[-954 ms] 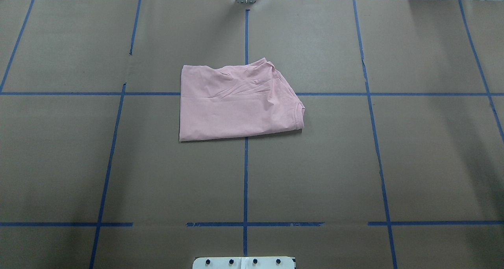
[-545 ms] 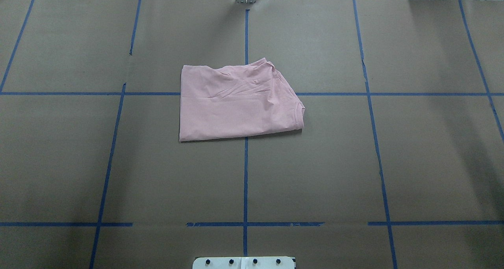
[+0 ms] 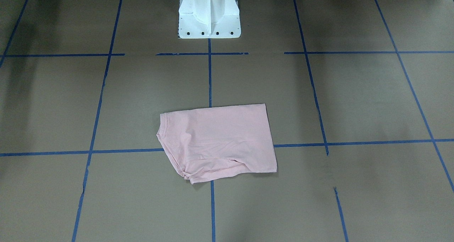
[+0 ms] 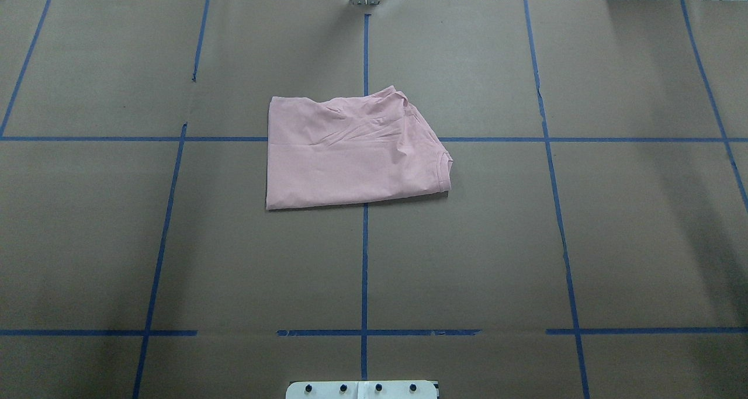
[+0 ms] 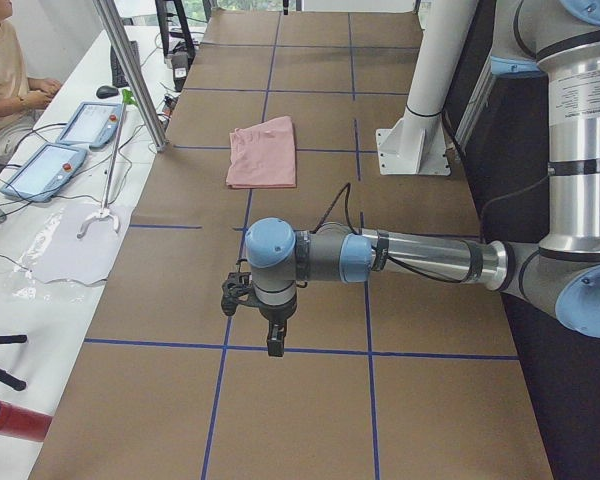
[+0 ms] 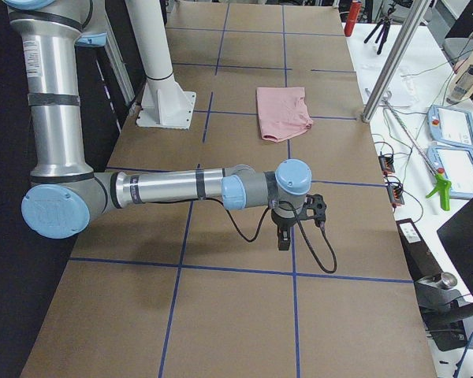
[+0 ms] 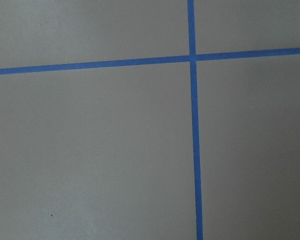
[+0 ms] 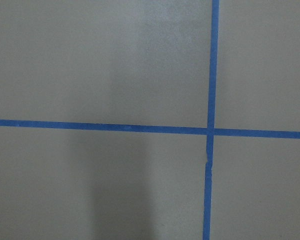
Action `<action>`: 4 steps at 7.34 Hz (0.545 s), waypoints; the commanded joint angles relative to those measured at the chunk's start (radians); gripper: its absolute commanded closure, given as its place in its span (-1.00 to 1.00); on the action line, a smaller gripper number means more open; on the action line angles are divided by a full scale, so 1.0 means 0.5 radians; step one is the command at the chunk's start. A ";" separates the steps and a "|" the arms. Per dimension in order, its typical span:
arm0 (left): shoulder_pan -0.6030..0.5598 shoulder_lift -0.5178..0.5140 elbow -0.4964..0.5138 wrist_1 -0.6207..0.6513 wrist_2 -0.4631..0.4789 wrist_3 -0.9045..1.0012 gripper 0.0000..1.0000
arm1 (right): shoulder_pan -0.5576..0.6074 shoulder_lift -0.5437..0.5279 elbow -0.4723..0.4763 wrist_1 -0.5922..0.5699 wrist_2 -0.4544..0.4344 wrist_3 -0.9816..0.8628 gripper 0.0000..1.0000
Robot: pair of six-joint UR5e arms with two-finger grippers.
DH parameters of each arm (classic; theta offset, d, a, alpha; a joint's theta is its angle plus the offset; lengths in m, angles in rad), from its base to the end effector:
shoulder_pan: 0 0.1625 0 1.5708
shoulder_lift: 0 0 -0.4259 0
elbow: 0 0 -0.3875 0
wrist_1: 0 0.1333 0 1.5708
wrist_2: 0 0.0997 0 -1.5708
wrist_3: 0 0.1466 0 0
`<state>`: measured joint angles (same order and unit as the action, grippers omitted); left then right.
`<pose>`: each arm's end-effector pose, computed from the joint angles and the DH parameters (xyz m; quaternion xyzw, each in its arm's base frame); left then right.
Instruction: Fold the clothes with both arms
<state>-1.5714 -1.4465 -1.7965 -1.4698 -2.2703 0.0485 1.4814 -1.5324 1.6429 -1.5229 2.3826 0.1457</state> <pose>-0.0392 -0.4324 0.6580 0.0086 0.3426 0.0226 0.9392 -0.0192 -0.5162 0.6293 0.0260 -0.3994 -0.0054 0.9164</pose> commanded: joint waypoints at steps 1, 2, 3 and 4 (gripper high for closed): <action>0.001 0.000 -0.015 -0.003 -0.003 0.001 -1.00 | -0.002 0.000 0.000 0.002 0.005 0.003 -1.00; -0.002 0.003 -0.021 -0.003 -0.003 -0.002 -1.00 | -0.002 -0.003 -0.012 0.008 0.005 0.006 -1.00; 0.001 -0.012 -0.030 -0.006 -0.006 -0.002 -1.00 | -0.002 -0.009 -0.006 0.005 0.012 0.012 -1.00; 0.001 -0.027 -0.149 0.016 -0.015 -0.002 -1.00 | -0.002 -0.021 0.003 0.005 0.033 0.012 -1.00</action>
